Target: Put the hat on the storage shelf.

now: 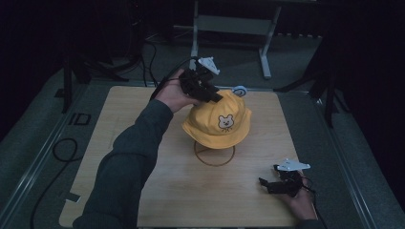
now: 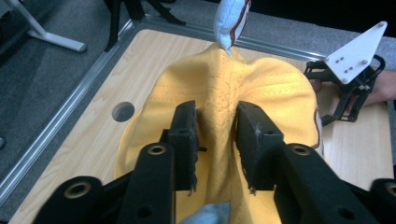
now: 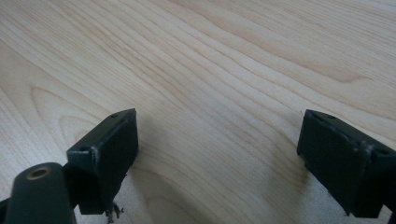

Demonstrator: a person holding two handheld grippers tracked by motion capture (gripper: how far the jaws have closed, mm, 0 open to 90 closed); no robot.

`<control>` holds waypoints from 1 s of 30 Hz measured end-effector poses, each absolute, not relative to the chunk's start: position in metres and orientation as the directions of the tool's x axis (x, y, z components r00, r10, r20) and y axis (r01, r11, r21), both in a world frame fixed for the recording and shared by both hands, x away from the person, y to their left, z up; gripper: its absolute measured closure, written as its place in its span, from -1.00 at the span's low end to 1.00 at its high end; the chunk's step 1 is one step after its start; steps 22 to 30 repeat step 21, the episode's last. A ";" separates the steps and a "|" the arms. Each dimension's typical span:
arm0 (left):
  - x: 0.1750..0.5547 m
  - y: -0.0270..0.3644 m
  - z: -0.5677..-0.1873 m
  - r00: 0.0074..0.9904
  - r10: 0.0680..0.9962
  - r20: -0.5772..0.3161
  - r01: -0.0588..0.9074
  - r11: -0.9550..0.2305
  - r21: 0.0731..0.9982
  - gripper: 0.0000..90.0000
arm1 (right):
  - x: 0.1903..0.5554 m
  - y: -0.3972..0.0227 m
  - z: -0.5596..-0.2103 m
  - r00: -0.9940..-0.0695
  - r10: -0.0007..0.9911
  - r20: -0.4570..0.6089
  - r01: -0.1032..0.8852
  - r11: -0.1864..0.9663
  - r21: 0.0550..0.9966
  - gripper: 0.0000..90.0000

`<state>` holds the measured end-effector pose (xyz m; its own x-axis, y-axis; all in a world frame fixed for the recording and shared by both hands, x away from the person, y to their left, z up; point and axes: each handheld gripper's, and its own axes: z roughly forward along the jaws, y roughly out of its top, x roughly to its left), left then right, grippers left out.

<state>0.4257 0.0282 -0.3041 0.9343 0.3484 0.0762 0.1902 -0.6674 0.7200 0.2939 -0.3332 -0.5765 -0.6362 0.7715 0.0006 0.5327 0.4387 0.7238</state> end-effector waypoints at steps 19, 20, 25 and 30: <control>0.420 0.041 -0.298 0.919 0.394 0.024 0.226 -0.575 0.786 0.01 | 0.294 -0.333 -0.576 -0.637 0.771 -0.001 0.532 0.441 0.723 -0.72; 0.419 0.045 -0.295 0.916 0.402 0.018 0.229 -0.558 0.797 -0.02 | 0.294 -0.333 -0.576 -0.637 0.771 -0.001 0.532 0.441 0.723 -0.72; 0.418 0.050 -0.293 0.914 0.406 0.021 0.225 -0.548 0.806 -0.05 | 0.294 -0.333 -0.576 -0.637 0.771 0.000 0.532 0.440 0.723 -0.72; 0.418 0.050 -0.293 0.914 0.406 0.021 0.225 -0.548 0.806 -0.05 | 0.294 -0.333 -0.576 -0.637 0.771 0.000 0.532 0.440 0.723 -0.72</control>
